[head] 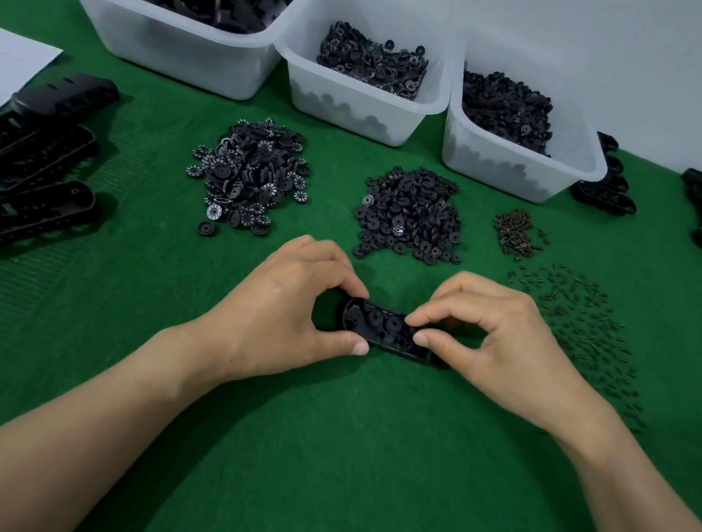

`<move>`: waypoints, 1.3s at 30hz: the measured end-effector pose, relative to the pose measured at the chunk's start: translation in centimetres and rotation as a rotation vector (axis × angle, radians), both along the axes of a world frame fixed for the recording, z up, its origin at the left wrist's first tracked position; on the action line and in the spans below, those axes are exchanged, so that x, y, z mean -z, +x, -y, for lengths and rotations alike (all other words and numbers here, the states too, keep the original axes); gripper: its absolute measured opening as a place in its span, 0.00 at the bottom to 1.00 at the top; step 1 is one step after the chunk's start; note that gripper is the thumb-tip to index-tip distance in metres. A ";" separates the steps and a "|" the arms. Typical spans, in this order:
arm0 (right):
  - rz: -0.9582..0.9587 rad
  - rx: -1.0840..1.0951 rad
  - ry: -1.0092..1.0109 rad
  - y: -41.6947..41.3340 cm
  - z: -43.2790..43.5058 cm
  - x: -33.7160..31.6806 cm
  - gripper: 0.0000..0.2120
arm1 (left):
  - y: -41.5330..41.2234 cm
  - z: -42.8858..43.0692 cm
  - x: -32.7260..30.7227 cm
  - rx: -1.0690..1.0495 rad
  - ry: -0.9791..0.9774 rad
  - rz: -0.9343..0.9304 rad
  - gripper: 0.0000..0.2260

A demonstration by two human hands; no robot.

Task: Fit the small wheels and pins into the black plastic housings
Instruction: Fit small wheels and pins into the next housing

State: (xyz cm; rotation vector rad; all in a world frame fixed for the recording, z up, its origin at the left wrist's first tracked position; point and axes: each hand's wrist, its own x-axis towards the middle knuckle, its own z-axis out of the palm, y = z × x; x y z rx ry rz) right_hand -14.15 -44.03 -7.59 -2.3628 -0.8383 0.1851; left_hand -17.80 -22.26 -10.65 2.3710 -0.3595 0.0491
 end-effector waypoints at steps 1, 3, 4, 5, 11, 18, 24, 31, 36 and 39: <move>0.006 -0.002 0.000 0.0 0.0 0.0 0.07 | 0.0 0.0 0.0 0.000 -0.001 0.000 0.18; 0.025 0.003 0.003 0.0 0.1 0.0 0.07 | 0.0 0.0 0.0 0.001 -0.001 -0.004 0.17; 0.038 0.007 0.004 0.0 0.1 0.0 0.06 | 0.1 0.0 -0.1 0.002 0.001 -0.006 0.17; 0.052 0.010 0.005 0.0 0.2 0.1 0.06 | 0.1 0.0 -0.1 0.002 0.003 -0.007 0.17; 0.084 0.009 0.024 -0.2 0.3 0.4 0.07 | 0.0 0.0 -0.2 0.009 0.013 -0.009 0.18; 0.065 0.002 0.016 -0.2 0.1 0.6 0.08 | 0.0 0.0 -0.2 0.008 0.017 -0.011 0.19; 0.033 0.082 0.100 0.1 1.2 0.0 0.11 | 0.0 -0.1 -0.2 0.015 0.026 -0.020 0.19; 0.008 0.088 0.129 -0.1 1.8 -0.3 0.16 | -0.1 0.0 -0.3 0.024 0.047 -0.005 0.18; 0.042 0.249 0.231 -0.6 6.2 -1.2 0.14 | -0.8 1.0 -0.7 0.123 0.052 -0.008 0.20; 0.020 0.295 0.184 -1.7 9.4 -0.8 0.10 | -1.4 2.7 -0.9 0.214 0.037 -0.030 0.21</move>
